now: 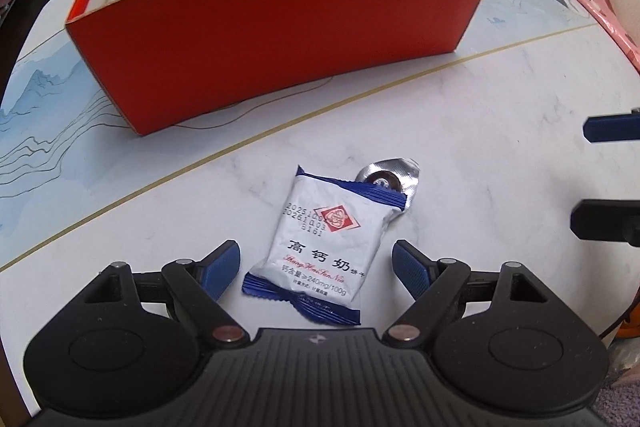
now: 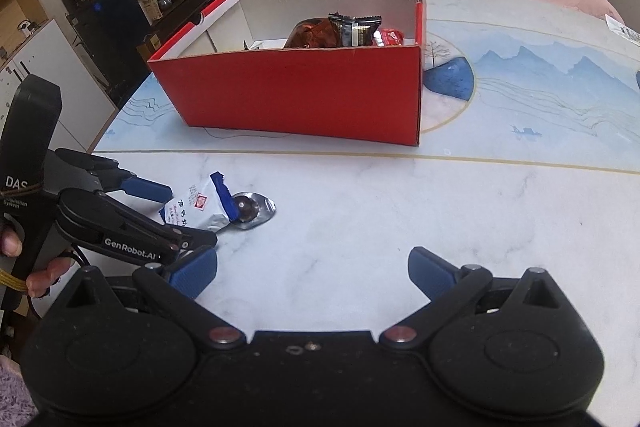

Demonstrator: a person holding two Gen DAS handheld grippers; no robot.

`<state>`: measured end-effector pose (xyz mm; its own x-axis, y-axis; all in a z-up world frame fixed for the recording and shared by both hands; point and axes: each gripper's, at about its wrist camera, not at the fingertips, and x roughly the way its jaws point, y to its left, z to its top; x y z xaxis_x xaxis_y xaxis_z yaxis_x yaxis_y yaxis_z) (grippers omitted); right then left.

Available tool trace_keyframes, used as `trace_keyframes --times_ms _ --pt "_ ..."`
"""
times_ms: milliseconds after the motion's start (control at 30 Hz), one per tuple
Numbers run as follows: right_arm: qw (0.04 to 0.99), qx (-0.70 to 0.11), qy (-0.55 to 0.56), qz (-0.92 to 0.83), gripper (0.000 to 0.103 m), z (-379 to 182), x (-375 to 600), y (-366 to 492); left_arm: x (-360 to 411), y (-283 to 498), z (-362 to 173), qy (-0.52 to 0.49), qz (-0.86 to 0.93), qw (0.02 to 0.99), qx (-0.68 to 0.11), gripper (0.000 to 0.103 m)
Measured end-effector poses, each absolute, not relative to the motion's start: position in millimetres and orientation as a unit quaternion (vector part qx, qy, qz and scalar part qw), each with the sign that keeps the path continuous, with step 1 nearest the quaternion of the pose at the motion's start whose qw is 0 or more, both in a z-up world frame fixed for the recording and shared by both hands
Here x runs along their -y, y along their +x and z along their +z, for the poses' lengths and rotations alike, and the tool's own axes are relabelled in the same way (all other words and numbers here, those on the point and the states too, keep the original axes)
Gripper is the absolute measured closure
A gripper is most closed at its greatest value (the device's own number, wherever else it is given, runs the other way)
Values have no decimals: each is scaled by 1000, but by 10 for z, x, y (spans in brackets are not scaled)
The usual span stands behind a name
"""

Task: Organize snacks
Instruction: 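Grasp the white milk biscuit packet with the left tool while the right tool grasps the foil chocolate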

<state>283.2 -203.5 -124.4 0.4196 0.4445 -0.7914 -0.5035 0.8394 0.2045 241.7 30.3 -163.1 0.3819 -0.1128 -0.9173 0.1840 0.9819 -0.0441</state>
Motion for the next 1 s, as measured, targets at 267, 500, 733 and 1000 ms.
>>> trace_keyframes --times_ms 267,500,733,1000 --pt "836 -461 -54 293 2 -1271 1935 2855 -275 2409 -1597 49 -88 835 -541 39" --pt "824 -455 -90 325 4 -1319 1767 2872 -307 2355 -1580 35 -70 840 -536 53" --pt "802 -442 -151 372 14 -1437 1441 2935 -483 2240 -1534 -12 -32 842 -538 54" --pt "780 -438 -195 403 24 -1578 1117 3053 -612 2054 -1368 -55 3 854 -518 54"
